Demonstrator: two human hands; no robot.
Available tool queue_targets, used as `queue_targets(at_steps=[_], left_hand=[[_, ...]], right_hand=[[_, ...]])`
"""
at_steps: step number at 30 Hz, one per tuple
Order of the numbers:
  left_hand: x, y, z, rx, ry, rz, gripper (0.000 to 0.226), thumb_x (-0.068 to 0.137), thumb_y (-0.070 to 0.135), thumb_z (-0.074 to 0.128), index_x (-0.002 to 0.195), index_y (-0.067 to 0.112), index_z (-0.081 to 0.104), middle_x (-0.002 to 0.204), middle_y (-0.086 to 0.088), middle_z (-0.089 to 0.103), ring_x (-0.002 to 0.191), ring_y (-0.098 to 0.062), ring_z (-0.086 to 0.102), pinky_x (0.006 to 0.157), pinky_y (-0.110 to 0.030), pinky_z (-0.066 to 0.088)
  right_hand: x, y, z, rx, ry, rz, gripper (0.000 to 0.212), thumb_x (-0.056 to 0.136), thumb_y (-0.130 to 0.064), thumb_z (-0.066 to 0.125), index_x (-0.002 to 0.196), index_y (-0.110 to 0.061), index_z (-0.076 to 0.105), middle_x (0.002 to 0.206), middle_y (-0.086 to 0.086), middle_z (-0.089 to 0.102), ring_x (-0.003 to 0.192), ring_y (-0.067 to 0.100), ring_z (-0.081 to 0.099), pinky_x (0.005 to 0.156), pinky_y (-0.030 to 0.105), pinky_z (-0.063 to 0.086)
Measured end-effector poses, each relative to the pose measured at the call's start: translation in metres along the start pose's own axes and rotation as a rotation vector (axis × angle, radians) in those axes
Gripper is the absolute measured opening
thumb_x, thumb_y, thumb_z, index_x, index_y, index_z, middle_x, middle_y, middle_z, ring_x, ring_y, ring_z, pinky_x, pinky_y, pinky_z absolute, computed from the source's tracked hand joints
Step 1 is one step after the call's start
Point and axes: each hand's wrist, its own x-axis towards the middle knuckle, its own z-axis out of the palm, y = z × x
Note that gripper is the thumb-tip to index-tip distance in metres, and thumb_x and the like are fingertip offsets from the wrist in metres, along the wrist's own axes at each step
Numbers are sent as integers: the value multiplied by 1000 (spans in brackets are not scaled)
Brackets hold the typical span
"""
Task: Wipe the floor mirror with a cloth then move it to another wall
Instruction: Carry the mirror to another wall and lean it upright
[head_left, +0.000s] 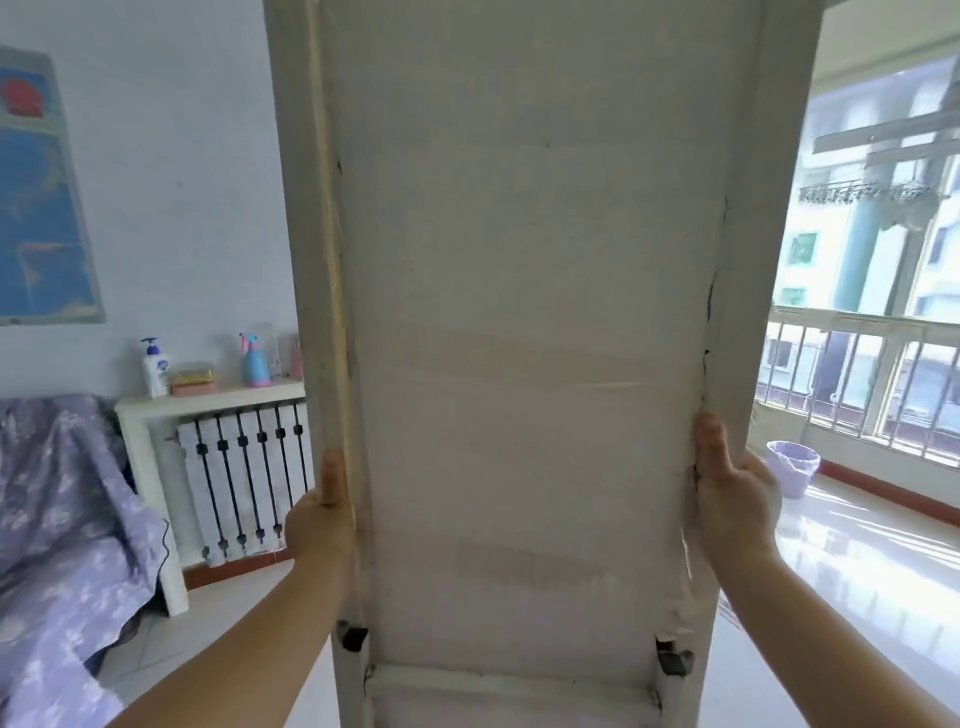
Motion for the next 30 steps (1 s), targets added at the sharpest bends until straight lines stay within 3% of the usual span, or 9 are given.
queue_targets(at_steps=[2,6,11,14,17,21,24,27,30], left_hand=[[44,-1,31,10,-18,-8,98,56,85,10,71,-2,54,63,-14,48,58,-23,45,53,-31,34],[119,-8,82,22,-50,28,94,59,84,9,64,0,52,62,-18,49,58,-26,48,55,-32,37],[215,5,161,30,-91,84,78,77,70,12,59,2,47,59,-16,46,67,-30,50,62,-36,38],[253,15,205,17,-126,78,82,74,73,13,68,1,52,61,-15,47,66,-29,49,56,-35,39],[294,20,254,-1,-140,44,88,63,82,12,63,3,51,66,-19,53,71,-33,55,73,-45,47],[338,25,313,15,-138,80,60,89,63,19,56,16,37,59,-6,36,78,-27,44,76,-38,36],[377,20,354,-18,-125,51,66,83,70,22,56,13,40,60,-9,43,76,-29,50,81,-44,44],[414,14,388,-56,-125,14,76,70,80,19,54,9,40,58,-10,45,69,-29,52,76,-45,46],[458,11,427,-103,-111,8,73,76,77,23,55,9,40,59,-9,45,69,-28,51,74,-44,45]], right_hand=[[36,11,33,-14,17,-6,60,72,-68,58,67,-9,53,61,5,50,60,21,47,66,32,39],[88,32,89,5,48,-35,55,73,-62,61,66,-9,50,60,6,47,57,20,43,61,30,38],[161,53,155,4,130,-64,50,83,-46,63,54,-13,41,51,0,40,48,14,38,39,13,31],[200,65,181,5,151,-41,50,80,-52,63,57,-13,40,53,1,41,50,15,38,47,21,35],[247,91,208,-11,164,-25,55,75,-62,59,64,-11,44,56,2,41,54,17,38,53,28,31],[309,121,242,-30,169,-46,53,80,-57,59,65,-8,44,59,4,41,57,19,39,52,22,33],[355,143,274,-17,165,-43,53,81,-56,60,55,-14,40,53,0,41,43,6,41,42,12,34],[392,159,301,3,159,-20,56,76,-62,61,54,-16,37,45,-5,43,36,3,38,46,18,35],[432,177,336,24,149,-24,54,76,-61,62,52,-19,38,33,-15,42,32,0,39,41,14,34]])
